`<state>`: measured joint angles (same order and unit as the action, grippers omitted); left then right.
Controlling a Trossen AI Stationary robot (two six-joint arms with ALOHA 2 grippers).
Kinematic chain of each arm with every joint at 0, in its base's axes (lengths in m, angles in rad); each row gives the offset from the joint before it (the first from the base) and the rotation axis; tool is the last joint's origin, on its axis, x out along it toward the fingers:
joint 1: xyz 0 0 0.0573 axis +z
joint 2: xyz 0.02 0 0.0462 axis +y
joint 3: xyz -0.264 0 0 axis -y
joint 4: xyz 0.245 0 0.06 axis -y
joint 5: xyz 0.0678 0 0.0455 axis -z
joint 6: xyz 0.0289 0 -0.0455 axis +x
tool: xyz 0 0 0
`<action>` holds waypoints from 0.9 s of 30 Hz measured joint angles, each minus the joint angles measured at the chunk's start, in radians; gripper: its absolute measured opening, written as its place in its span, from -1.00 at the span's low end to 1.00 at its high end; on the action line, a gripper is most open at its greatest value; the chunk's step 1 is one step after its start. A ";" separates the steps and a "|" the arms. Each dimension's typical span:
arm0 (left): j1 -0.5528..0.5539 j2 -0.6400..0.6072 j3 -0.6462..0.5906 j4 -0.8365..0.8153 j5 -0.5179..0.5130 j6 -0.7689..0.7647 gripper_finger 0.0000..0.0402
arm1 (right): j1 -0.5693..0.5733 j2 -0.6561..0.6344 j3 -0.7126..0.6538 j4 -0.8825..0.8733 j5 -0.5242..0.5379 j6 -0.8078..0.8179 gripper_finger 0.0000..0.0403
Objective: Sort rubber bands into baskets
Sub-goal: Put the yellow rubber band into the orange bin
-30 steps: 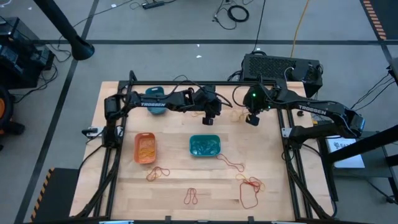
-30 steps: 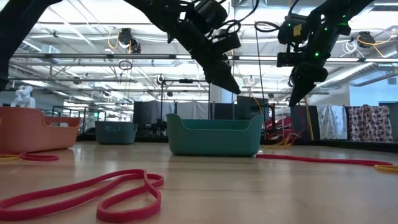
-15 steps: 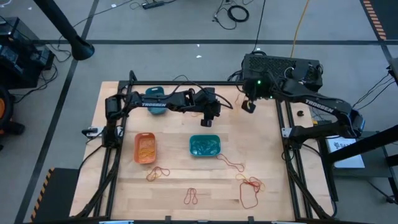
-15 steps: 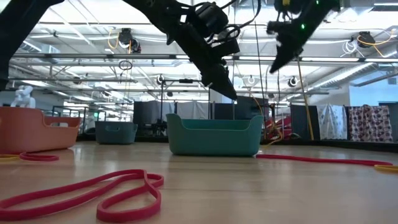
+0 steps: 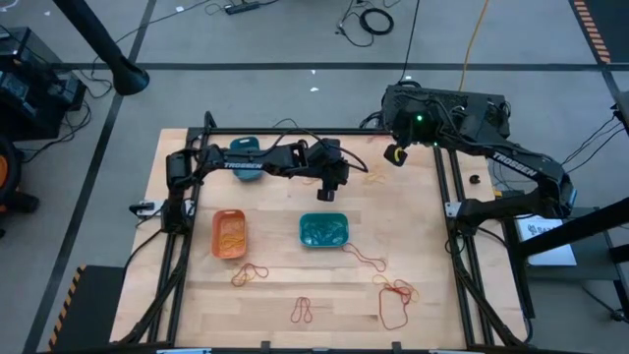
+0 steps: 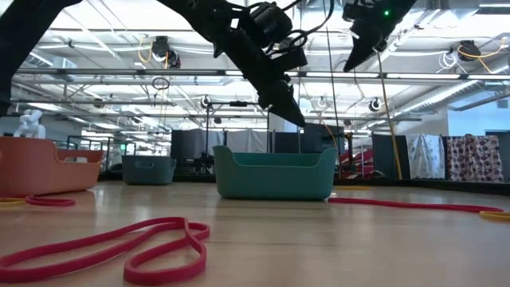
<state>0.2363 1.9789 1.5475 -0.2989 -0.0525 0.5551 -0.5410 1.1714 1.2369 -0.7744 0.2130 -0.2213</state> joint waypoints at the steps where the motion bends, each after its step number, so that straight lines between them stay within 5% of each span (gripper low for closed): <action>1: 0.000 0.000 0.000 -0.002 0.000 0.000 0.15 | -0.006 0.005 0.000 -0.009 0.001 -0.002 -1.00; 16: 0.000 0.000 0.000 -0.036 0.030 -0.027 0.15 | -0.166 0.167 -0.171 -0.154 0.000 0.128 -1.00; 22: 0.000 0.000 0.000 -0.087 0.028 -0.027 0.15 | -0.225 0.204 -0.188 -0.151 0.110 0.140 -1.00; 27: 0.000 0.000 0.000 -0.143 0.025 -0.026 0.15 | -0.251 0.206 -0.188 -0.159 0.059 0.131 -0.84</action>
<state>0.2363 1.9789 1.5475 -0.4416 -0.0274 0.5293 -0.7918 1.3773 1.0492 -0.9338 0.2716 -0.0906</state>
